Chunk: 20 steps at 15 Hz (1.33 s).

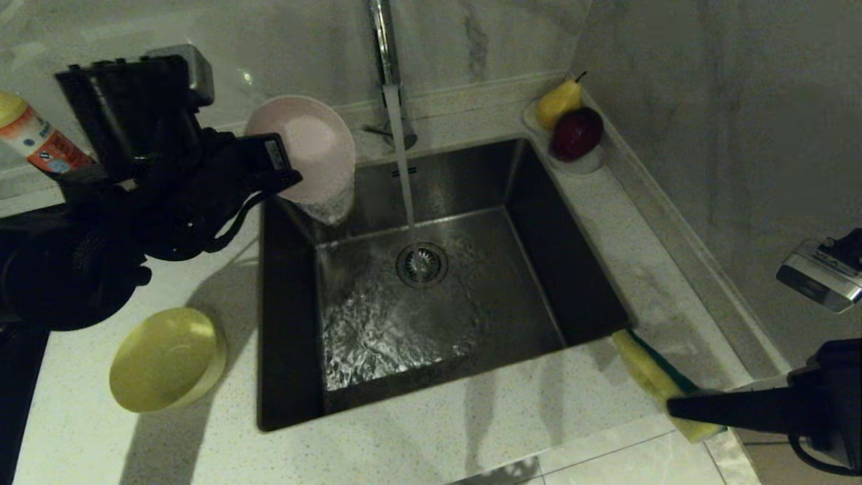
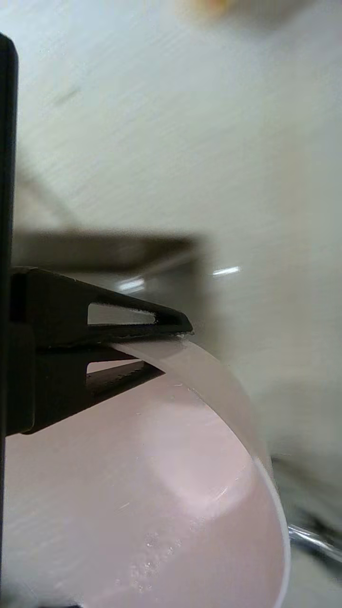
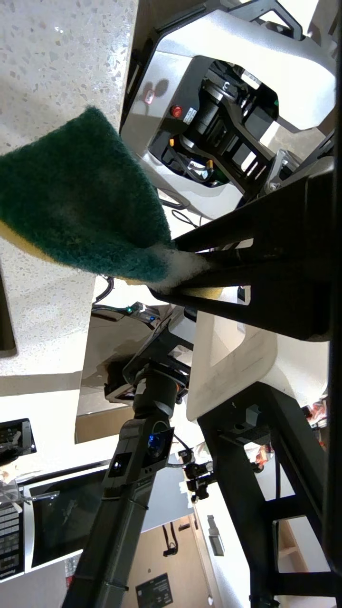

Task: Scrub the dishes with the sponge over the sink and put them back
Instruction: Wash the bowl

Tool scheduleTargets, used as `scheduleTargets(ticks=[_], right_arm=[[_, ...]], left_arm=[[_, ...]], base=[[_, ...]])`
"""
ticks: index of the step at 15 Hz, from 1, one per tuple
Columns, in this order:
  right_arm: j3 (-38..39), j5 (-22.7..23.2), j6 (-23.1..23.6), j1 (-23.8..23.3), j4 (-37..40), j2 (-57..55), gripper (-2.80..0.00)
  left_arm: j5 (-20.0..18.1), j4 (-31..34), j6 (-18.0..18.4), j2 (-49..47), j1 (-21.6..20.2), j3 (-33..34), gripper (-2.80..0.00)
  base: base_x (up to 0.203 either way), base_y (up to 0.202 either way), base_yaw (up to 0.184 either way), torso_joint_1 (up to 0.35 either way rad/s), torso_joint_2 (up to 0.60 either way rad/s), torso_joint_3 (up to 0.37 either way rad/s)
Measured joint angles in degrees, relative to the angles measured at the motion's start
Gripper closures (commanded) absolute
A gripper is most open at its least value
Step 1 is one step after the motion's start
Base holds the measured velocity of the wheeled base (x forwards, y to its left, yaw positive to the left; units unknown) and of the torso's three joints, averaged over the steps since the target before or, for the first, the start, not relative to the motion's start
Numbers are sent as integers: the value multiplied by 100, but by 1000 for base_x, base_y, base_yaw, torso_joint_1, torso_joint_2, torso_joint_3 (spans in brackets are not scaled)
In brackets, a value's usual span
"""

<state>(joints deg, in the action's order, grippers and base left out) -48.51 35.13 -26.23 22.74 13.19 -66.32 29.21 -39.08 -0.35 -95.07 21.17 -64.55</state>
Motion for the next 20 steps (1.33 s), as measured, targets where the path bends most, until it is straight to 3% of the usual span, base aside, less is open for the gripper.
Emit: scheduleTargets(ticks=[3,5,8,12,15,17,20], right_arm=[[-72,0,9,11,-2,-39,0],[-91,1,9,24,-7,-61,0],[-96,0,9,35,-7,-83,0],[-94,0,13,38,-10,-112,0],[-140,0,9,35,1,-91,0],[-198,31,9,46,12,0,0],[-314,605,-39,38,6,233,0]], left_arm=[[-347,-1845,1116,124,-36,435,0],[-744,-2723,1710,262,-38,551,0],[-1292,-2876,1817,579,-38,610,0],[-1557,-2913,1736,854,-55,783,0],[-1502,-2629,1368,882,-99,772,0],[-1538,-1802,850,901,-215,705,0],[-1720,202,-204,973,-298,514,0]], base=[[0,0,0,0,0,0],[0,0,0,0,0,0],[0,0,0,0,0,0],[0,0,0,0,0,0],[0,0,0,0,0,0],[0,0,0,0,0,0],[0,0,0,0,0,0]])
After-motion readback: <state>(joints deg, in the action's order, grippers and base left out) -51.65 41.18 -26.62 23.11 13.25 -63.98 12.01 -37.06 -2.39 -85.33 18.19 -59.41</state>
